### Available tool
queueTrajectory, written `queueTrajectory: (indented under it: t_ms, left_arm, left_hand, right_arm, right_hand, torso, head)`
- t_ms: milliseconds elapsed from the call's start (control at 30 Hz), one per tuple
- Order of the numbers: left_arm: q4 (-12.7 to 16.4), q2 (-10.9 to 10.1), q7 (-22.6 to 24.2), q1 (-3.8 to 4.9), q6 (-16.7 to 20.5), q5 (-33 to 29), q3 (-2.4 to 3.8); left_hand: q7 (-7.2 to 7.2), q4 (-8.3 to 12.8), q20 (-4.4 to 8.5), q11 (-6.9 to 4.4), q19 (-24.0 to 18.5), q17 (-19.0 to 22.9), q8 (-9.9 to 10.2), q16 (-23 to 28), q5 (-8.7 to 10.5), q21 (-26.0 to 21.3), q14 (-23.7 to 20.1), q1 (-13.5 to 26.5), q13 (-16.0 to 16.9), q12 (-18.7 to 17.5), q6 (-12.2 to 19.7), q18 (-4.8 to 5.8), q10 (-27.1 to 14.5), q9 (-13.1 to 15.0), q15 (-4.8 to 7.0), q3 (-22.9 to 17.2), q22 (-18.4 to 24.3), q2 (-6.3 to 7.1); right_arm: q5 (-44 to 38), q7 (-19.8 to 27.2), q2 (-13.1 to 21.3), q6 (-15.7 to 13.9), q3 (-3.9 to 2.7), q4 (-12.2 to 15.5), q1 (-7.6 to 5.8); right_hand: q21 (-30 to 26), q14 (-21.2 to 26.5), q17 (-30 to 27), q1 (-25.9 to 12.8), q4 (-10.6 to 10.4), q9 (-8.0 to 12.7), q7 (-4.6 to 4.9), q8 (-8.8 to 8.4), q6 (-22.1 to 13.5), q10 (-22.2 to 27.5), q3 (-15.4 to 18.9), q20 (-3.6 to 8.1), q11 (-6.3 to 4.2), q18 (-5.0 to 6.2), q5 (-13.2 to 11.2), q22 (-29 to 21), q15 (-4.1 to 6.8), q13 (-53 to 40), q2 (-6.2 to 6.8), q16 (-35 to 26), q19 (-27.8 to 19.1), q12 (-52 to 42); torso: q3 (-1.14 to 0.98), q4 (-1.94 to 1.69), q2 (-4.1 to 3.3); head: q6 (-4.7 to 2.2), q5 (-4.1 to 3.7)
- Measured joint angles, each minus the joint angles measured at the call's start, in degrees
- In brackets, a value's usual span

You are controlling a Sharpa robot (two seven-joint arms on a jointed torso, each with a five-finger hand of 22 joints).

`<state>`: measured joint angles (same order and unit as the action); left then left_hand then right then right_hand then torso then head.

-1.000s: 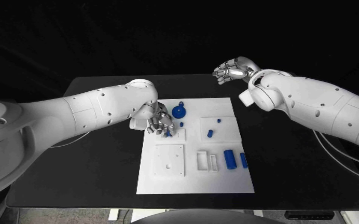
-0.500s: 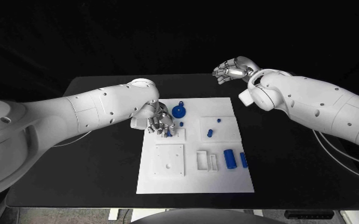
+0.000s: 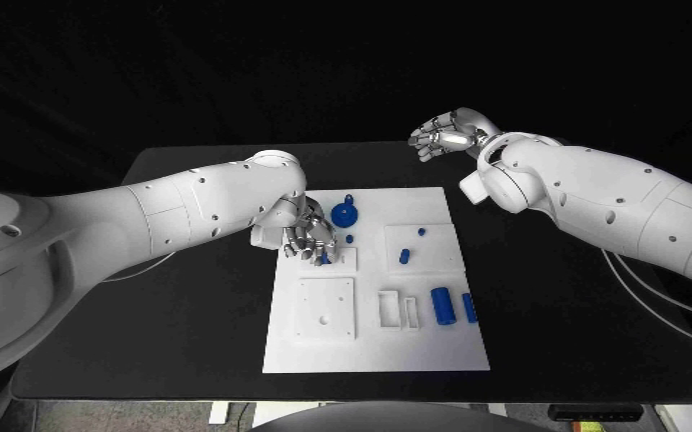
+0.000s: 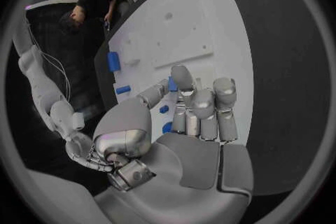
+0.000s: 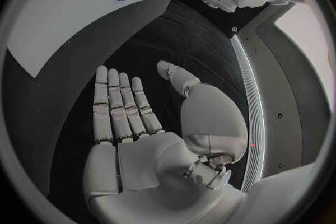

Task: Assemble the parts on the task board

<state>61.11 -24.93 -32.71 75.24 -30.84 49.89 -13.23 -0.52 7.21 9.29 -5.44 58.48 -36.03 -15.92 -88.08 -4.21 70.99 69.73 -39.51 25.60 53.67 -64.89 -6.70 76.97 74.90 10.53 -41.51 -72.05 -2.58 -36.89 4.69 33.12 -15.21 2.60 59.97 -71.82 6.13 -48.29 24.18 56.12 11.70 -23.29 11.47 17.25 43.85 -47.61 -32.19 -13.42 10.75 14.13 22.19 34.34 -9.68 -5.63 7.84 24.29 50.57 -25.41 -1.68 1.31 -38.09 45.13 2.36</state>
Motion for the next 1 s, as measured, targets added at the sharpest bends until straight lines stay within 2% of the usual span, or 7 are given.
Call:
queueTrajectory:
  t_ms: [533,733,767,1000]
  left_arm:
    - [-2.0,1.5,-0.2,-0.06,-0.7,-0.3,-0.08]
    - [-2.4,1.7,-0.2,-0.11,-0.9,-0.5,-0.04]
    - [-2.4,1.7,-0.3,-0.11,-0.9,-0.5,-0.04]
    - [-2.5,1.7,-0.3,-0.18,-0.8,-0.6,-0.05]
  left_hand:
    - [-0.2,0.1,-0.01,-0.11,0.0,-0.1,0.5,0.0,0.02,0.0,0.3,0.0,0.0,-0.2,-0.2,0.04,0.3,0.2,-0.09,0.1,0.0,0.0]
    - [-0.07,0.1,-0.01,-0.1,0.0,-0.2,0.8,0.0,0.96,0.0,0.3,0.0,0.0,-0.3,-0.5,0.09,0.3,0.1,-0.05,0.1,0.1,0.0]
    - [-0.08,0.7,-0.01,0.01,0.0,-0.2,0.9,0.0,1.14,0.0,0.3,0.0,0.0,-0.3,-0.5,0.15,0.4,0.1,-0.05,-0.5,0.1,0.0]
    - [-0.14,0.8,-0.01,0.12,0.0,-0.4,1.5,0.0,1.18,0.0,0.3,0.0,0.0,-0.5,-1.1,0.51,0.5,-0.5,-0.04,-0.6,0.1,0.0]
  right_arm:
    - [0.0,0.0,-0.1,0.0,0.0,0.0,0.0]
    - [0.0,0.0,-0.1,0.0,0.0,0.0,0.02]
    - [0.0,0.0,-0.1,0.0,0.0,0.0,0.03]
    - [0.0,0.0,-0.1,0.0,0.0,0.0,0.05]
  right_hand:
    - [0.0,0.0,-0.1,0.0,0.0,0.1,0.0,0.0,0.0,0.0,0.0,0.0,0.0,0.0,0.0,0.0,0.0,0.1,0.0,0.0,0.0,0.0]
    - [0.0,0.0,0.0,0.0,-0.2,0.1,0.0,0.0,0.0,0.0,0.2,0.0,0.0,0.0,0.0,0.0,0.0,0.1,0.0,0.0,0.0,0.0]
    - [0.0,0.0,0.0,0.0,-0.2,0.1,-0.12,0.0,-0.1,0.0,0.2,0.0,0.0,0.0,0.0,0.0,0.0,0.1,0.0,0.0,0.0,0.0]
    - [0.0,0.0,-0.1,0.0,-0.2,0.1,-0.2,0.0,-0.2,0.0,0.2,0.0,0.0,0.0,0.0,0.0,0.0,0.2,0.0,0.0,0.0,0.0]
  torso:
    - [0.04,0.04,-0.04]
    - [0.05,0.03,-0.04]
    - [0.05,0.03,-0.04]
    - [0.04,0.01,0.0]
  head:
    - [0.03,-0.04]
    - [0.18,-0.19]
    - [0.2,-0.21]
    - [0.29,-0.26]
